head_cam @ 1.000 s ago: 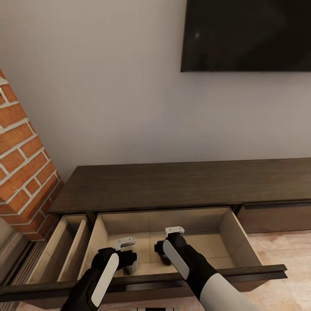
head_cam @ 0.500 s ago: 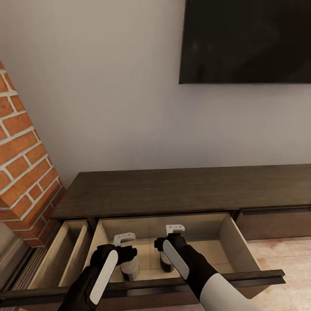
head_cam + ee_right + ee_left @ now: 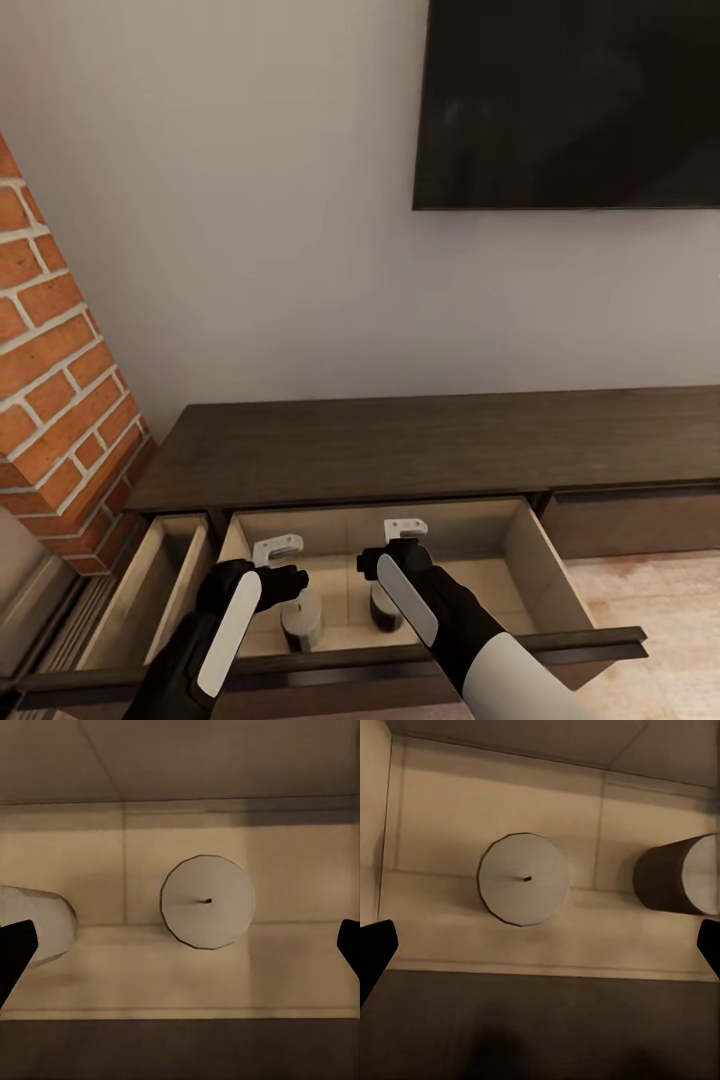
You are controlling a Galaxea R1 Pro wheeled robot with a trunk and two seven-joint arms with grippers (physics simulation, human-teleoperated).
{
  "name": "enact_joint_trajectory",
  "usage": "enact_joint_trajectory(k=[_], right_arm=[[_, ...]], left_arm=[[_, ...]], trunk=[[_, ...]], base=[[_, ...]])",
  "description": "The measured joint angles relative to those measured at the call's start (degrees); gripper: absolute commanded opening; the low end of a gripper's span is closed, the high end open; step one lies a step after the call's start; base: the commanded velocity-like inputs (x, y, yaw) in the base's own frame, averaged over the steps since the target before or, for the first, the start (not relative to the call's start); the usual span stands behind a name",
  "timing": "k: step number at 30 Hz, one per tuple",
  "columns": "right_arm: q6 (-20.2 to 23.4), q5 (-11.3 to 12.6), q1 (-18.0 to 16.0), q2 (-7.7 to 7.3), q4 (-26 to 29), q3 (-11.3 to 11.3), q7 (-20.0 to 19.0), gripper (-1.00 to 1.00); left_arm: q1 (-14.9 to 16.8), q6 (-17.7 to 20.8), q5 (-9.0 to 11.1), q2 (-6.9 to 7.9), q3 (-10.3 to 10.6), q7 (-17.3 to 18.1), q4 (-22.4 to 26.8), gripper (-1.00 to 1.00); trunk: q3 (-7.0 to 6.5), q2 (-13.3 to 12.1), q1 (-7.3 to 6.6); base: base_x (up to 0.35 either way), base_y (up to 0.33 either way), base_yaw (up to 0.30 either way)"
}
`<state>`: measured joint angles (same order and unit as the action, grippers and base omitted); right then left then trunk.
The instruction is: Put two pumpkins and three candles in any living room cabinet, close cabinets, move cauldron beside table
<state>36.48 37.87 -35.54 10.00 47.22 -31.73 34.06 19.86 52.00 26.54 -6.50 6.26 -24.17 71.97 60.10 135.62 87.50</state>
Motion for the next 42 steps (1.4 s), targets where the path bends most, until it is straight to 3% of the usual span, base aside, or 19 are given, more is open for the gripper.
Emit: enact_joint_trajectory(k=[42], right_arm=[[-0.3, 0.1, -0.1, 0.0, 0.2, 0.4, -0.1, 1.0]], left_arm=[[0.0, 0.1, 0.0, -0.09, -0.1, 0.0, 0.0, 1.0]], trunk=[[-7.54, -16.8, -9.22]], base=[[-0.048, 0.001, 0.0]])
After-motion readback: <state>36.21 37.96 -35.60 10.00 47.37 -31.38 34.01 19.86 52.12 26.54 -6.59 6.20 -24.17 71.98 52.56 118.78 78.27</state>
